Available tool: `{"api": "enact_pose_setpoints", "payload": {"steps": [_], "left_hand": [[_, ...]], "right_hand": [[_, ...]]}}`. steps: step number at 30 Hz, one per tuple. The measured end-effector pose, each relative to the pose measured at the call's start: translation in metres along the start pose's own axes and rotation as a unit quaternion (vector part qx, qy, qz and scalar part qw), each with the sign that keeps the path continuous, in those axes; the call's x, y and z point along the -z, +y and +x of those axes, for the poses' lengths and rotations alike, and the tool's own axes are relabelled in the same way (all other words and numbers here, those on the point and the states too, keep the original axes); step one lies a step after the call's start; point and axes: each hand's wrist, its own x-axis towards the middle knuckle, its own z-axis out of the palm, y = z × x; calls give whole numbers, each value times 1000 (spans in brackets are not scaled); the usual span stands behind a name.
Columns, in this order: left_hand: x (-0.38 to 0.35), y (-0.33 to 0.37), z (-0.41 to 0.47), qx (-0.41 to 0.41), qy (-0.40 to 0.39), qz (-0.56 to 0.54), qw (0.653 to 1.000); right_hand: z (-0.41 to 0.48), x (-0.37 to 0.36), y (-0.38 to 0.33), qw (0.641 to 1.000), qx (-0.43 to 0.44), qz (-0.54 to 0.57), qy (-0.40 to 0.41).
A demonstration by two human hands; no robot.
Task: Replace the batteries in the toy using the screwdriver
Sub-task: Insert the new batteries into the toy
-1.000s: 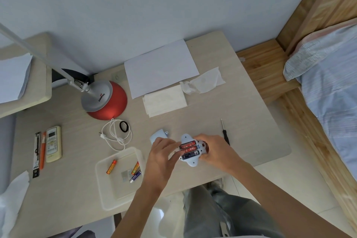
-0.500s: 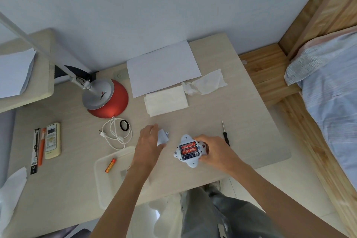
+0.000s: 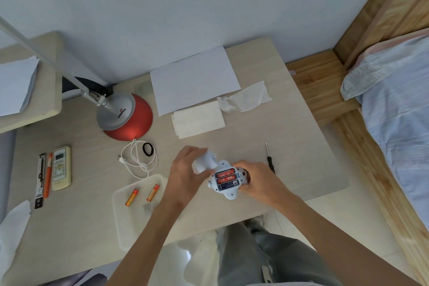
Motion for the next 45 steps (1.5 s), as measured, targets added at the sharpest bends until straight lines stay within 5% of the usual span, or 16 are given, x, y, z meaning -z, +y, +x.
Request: {"api": "enact_pose_setpoints", "payload": {"steps": [6,27,45], "left_hand": [[-10,46,-18,-3,-7,-105,994],[-43,7,-36,-10,-20,-55,998],[-52,-13,-43,75,-55,-137,986]], "right_hand": [[0,2,-3,1000,-3,-3,12],[2,-2,4,1000,7,-10,18],[4,-2,4,1000,6,-11,1]]}}
